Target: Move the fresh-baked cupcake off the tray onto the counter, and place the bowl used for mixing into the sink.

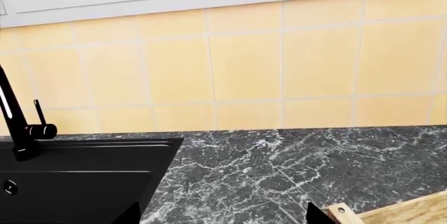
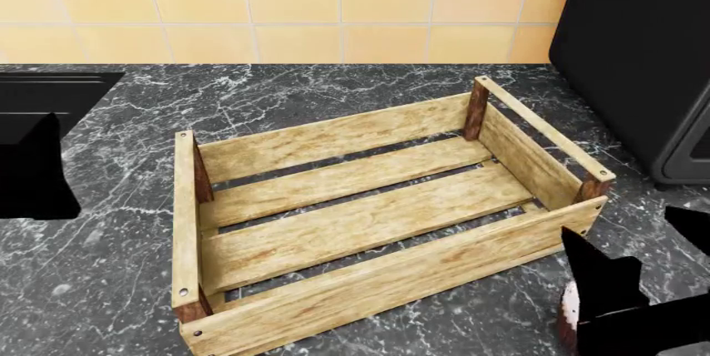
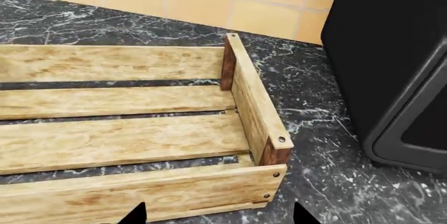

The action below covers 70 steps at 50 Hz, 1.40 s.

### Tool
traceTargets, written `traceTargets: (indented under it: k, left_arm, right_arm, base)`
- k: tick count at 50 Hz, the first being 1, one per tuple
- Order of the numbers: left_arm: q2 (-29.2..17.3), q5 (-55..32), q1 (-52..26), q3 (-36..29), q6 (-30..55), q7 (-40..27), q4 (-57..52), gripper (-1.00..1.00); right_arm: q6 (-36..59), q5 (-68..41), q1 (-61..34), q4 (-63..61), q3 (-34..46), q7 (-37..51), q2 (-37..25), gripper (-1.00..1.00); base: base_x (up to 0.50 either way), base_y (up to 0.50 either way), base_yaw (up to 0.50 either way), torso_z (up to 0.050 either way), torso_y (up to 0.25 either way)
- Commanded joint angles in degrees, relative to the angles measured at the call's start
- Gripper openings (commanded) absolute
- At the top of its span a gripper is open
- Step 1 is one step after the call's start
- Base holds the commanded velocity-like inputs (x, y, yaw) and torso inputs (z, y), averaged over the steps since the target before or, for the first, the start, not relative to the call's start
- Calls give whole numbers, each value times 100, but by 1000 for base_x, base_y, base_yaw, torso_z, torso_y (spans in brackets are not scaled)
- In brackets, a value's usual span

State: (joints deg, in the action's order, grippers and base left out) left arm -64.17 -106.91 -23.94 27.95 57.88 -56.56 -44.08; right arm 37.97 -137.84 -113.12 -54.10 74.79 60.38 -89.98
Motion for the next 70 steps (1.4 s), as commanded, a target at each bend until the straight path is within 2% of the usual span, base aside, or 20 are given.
traceTargets:
  k: [1, 17, 22, 26, 38, 41, 49, 58, 70]
  left_arm:
    - [20, -51, 80, 130, -6, -22, -18, 100]
    - [104, -28, 241, 345, 61, 45, -33, 100]
    - [167, 2, 303, 439, 87, 87, -43, 100]
    - [129, -81, 286, 487, 43, 47, -42, 100]
    - [195, -139, 309, 668, -11, 80, -30, 100]
    - [233, -154, 336, 736, -14, 93, -32, 100]
    - [156, -311, 297, 818, -97, 34, -44, 100]
    - [318, -440, 557, 1373, 65, 97, -101, 100]
    - [457, -471, 713, 1653, 181, 133, -234, 100]
  right_arm:
    - [-171, 380, -318, -85, -410, -141, -2, 100]
    - [-439, 582, -742, -350, -1006, 43, -1, 100]
    - [-1433, 1058, -403, -528, -718, 181, -2, 100]
    - [-1822, 1491, -200, -557, -550, 521, -2, 100]
    - [-1577, 1921, -29, -590, -476, 511, -2, 100]
    - [-1253, 1919, -62, -589, -534, 639, -2, 100]
    - [-1127, 1880, -96, -590, -634, 586, -1, 100]
    - [-1246, 2035, -23, -590, -638, 501, -2, 100]
    - [-1021, 1963, -57, -590, -777, 394, -1, 100]
  base:
    - [0, 0, 0, 0, 0]
    - [0, 0, 0, 0, 0]
    - [0, 0, 0, 0, 0]
    - [0, 0, 0, 0, 0]
    - [0, 30, 0, 0, 0]
    - [22, 500, 0, 0, 0]
    - [29, 500, 0, 0, 0]
    - [26, 500, 0, 0, 0]
    - [6, 500, 0, 0, 0]
